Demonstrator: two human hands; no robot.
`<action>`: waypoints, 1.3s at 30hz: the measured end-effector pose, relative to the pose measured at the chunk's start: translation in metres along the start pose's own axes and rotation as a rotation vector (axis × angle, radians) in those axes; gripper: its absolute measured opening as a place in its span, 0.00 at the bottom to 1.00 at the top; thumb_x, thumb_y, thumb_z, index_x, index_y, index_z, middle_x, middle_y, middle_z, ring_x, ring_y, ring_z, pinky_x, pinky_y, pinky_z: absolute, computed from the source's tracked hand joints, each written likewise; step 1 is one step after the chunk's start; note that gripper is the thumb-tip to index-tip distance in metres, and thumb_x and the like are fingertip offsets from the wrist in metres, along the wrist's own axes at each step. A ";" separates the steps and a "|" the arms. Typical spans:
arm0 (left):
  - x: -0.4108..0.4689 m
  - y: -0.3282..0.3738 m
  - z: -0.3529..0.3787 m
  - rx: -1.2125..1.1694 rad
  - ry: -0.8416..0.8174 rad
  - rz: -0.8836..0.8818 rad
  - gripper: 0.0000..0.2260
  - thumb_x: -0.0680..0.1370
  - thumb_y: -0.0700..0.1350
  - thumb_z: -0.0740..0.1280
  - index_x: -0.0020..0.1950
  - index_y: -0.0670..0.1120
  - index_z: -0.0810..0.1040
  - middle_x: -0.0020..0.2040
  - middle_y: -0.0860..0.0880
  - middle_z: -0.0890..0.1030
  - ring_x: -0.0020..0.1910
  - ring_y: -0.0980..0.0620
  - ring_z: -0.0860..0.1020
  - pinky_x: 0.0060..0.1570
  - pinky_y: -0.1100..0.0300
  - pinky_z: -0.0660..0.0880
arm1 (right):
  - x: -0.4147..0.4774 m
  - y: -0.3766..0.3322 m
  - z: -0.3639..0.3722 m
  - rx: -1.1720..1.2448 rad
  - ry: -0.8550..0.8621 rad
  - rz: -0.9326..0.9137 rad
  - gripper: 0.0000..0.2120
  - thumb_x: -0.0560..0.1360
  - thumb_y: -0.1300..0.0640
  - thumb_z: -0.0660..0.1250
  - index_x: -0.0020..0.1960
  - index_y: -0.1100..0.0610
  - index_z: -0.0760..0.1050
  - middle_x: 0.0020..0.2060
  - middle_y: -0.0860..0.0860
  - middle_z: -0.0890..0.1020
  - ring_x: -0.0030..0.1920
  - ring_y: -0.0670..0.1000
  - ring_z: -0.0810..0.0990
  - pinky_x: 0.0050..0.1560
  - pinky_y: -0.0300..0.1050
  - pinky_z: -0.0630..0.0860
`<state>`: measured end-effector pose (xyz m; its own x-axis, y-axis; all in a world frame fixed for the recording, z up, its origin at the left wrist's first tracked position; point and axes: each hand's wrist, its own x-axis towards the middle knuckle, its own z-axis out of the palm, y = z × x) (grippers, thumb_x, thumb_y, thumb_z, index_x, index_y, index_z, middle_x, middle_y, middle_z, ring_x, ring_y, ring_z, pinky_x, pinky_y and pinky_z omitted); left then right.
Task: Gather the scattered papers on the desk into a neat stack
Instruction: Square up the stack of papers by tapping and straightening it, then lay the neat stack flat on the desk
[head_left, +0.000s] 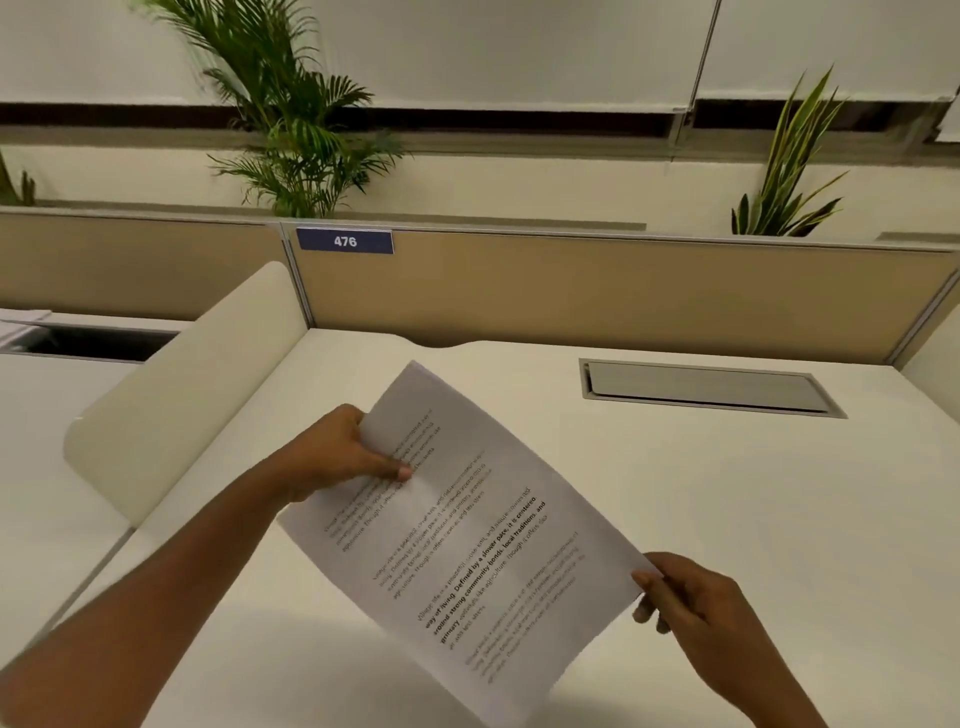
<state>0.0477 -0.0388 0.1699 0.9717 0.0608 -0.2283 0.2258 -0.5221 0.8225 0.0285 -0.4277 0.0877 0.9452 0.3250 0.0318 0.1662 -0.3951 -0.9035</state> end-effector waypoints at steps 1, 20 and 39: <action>0.001 0.007 -0.002 0.047 -0.013 -0.003 0.08 0.65 0.43 0.81 0.41 0.47 0.85 0.37 0.54 0.88 0.35 0.53 0.86 0.30 0.68 0.77 | -0.002 0.002 0.001 -0.012 -0.012 0.006 0.14 0.77 0.59 0.65 0.41 0.41 0.81 0.34 0.50 0.84 0.31 0.45 0.80 0.33 0.32 0.75; 0.026 0.106 0.029 0.647 -0.039 0.148 0.29 0.62 0.55 0.80 0.61 0.54 0.77 0.56 0.55 0.81 0.52 0.55 0.80 0.50 0.61 0.74 | -0.035 0.033 0.042 0.516 -0.459 0.212 0.12 0.79 0.61 0.59 0.58 0.52 0.76 0.38 0.56 0.85 0.29 0.56 0.80 0.27 0.39 0.74; -0.105 -0.031 0.139 -0.576 0.196 -0.124 0.12 0.83 0.38 0.58 0.57 0.44 0.82 0.42 0.39 0.86 0.30 0.42 0.79 0.31 0.52 0.78 | -0.028 0.031 0.029 0.572 -0.283 0.288 0.08 0.80 0.66 0.57 0.55 0.65 0.73 0.24 0.58 0.80 0.19 0.49 0.72 0.21 0.37 0.67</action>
<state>-0.0712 -0.1475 0.0962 0.9182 0.2748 -0.2854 0.2860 0.0386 0.9574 -0.0013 -0.4239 0.0464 0.8070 0.5171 -0.2854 -0.3278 -0.0097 -0.9447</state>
